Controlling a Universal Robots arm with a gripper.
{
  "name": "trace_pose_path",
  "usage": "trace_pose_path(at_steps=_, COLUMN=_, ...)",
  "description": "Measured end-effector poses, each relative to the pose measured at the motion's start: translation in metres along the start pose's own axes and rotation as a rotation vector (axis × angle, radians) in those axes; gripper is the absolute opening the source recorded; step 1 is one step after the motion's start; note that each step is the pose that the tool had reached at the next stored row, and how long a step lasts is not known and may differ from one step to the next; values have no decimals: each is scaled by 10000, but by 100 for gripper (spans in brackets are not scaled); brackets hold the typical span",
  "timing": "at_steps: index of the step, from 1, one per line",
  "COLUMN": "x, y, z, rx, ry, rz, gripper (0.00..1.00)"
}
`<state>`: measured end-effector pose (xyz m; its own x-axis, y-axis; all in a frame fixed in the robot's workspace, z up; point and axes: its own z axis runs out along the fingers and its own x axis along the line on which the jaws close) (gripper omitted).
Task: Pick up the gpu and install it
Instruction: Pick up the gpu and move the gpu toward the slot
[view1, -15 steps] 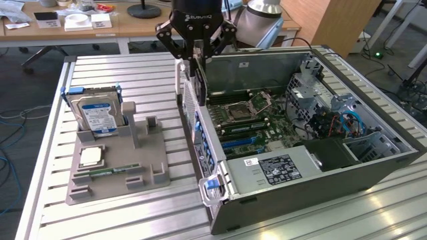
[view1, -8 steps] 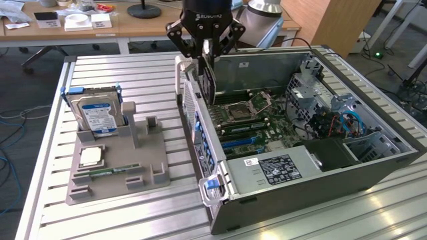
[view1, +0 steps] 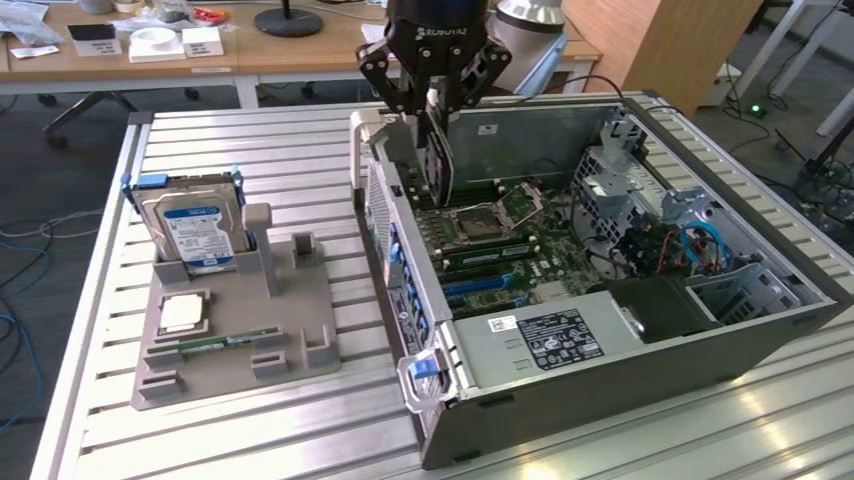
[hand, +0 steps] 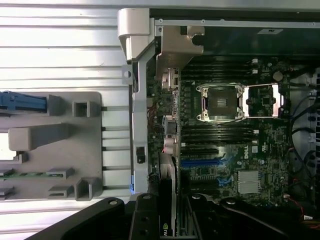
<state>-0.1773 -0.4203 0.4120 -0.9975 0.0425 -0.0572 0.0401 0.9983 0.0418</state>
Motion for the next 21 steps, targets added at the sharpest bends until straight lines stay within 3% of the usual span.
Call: trace_pose_path(at_steps=21, x=-460, y=44, z=30, rx=0, ry=0, rz=0, gripper=26)
